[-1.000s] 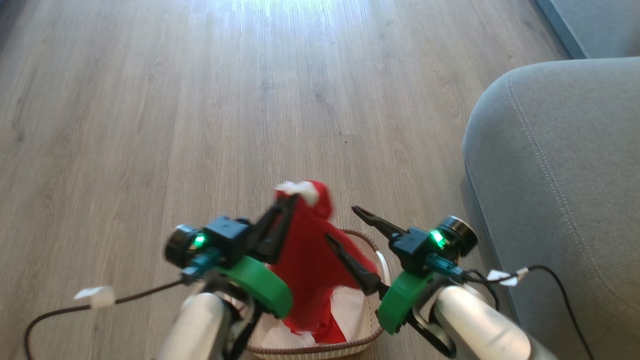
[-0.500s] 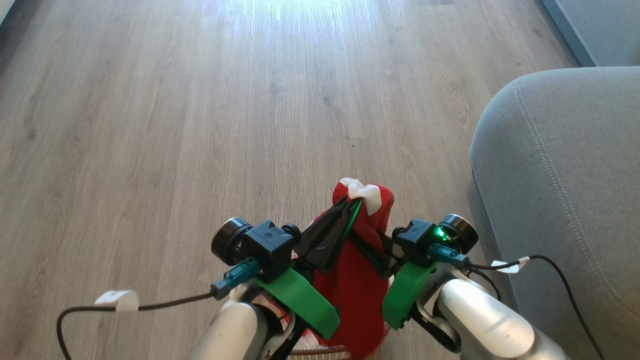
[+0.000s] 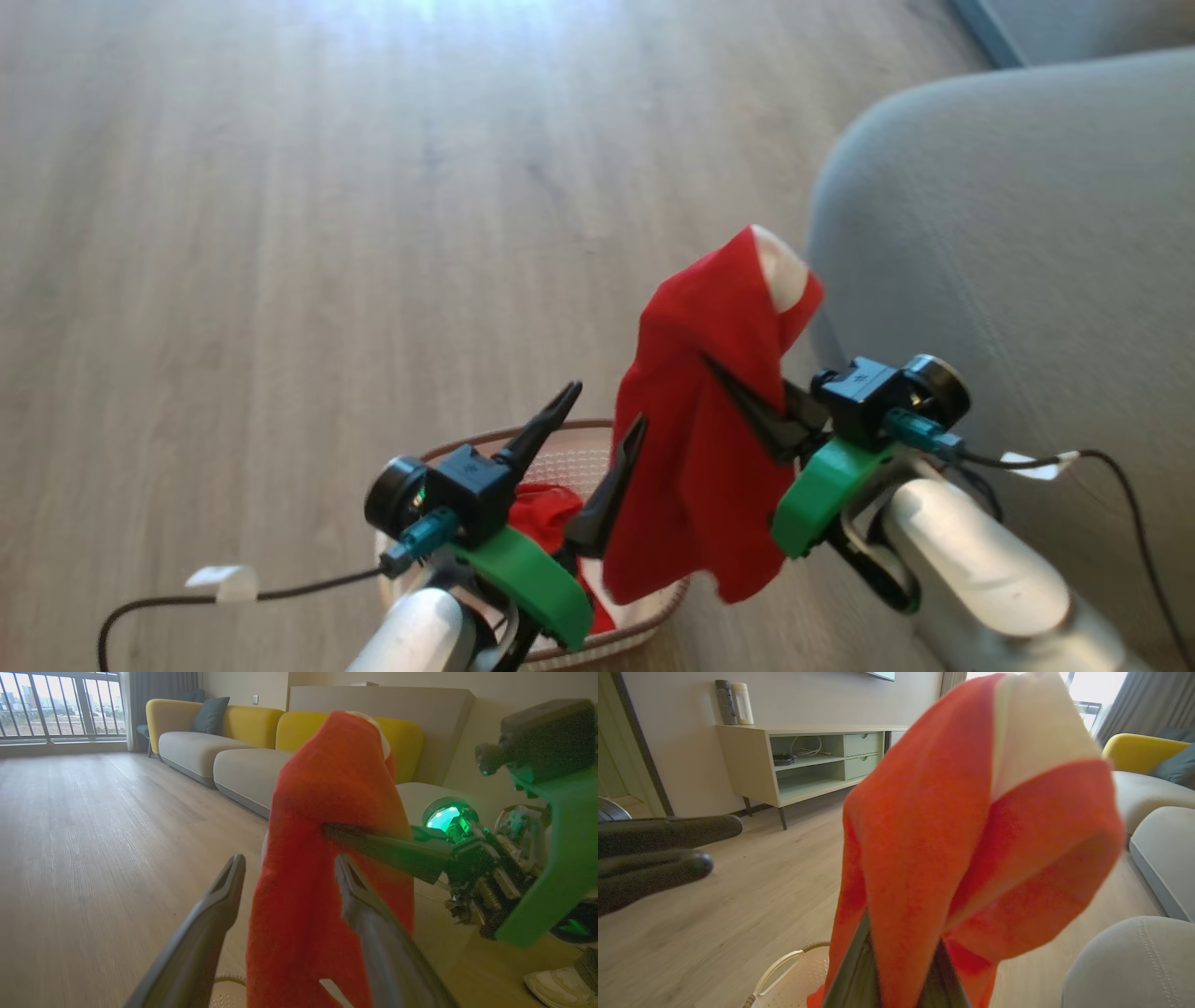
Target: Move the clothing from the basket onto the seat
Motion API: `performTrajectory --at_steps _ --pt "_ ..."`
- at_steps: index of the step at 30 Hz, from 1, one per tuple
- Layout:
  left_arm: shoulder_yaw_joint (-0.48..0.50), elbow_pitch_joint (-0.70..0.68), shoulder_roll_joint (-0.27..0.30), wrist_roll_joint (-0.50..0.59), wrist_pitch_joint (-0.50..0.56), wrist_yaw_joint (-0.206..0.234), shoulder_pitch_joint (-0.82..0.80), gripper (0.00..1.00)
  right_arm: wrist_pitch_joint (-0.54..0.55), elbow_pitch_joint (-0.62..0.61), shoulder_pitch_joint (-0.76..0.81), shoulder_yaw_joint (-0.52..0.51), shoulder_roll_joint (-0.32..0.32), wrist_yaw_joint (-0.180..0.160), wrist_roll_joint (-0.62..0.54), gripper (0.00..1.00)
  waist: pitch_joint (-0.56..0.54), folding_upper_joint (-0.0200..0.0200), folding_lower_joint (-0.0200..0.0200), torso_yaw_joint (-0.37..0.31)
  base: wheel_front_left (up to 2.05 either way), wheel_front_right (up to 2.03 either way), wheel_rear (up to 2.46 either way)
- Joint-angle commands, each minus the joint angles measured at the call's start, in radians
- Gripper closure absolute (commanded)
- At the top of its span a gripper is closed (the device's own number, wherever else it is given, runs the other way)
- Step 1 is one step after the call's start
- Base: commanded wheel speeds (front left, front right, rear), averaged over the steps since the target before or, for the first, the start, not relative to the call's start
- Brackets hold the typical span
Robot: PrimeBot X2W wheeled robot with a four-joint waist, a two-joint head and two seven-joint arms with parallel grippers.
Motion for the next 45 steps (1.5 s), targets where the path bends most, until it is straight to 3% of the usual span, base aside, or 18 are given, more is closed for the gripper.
performTrajectory --at_steps 1,12,20,25,35,45 --pt "0.022 -0.009 -0.003 0.0 -0.017 -0.007 -0.037 0.0 -0.009 -0.043 -0.03 -0.011 -0.008 0.0 -0.008 1.0 0.018 -0.0001 0.0 -0.063 0.0 0.0 0.0" --pt "-0.028 0.059 -0.019 -0.017 -0.038 -0.022 -0.065 0.0 -0.009 -0.098 0.019 -0.103 -0.056 0.0 -0.029 1.0 0.06 -0.0001 0.0 -0.23 0.0 0.0 0.0" --pt "-0.025 0.048 -0.02 0.006 -0.039 -0.025 -0.104 0.0 -0.009 -0.129 0.016 -0.192 -0.039 0.0 -0.063 1.0 0.15 -0.0001 0.0 -0.234 0.0 0.0 0.0" --pt "-0.022 0.044 -0.018 0.036 -0.039 -0.028 -0.156 0.0 -0.009 -0.15 -0.031 -0.329 -0.018 0.0 -0.097 1.0 0.289 -0.0001 0.0 -0.199 0.0 0.0 0.0" --pt "-0.019 0.022 0.058 0.086 -0.022 -0.04 -0.321 0.0 -0.009 -0.068 -0.495 -0.726 -0.004 0.0 -0.13 1.0 0.692 -0.0001 0.0 -0.104 0.0 0.0 0.0" --pt "0.0 -0.015 0.099 0.067 -0.005 -0.028 -0.331 0.0 0.034 0.188 -0.967 -1.097 -0.165 0.0 -0.225 1.0 0.86 -0.0001 0.0 -0.044 0.0 0.0 0.0"
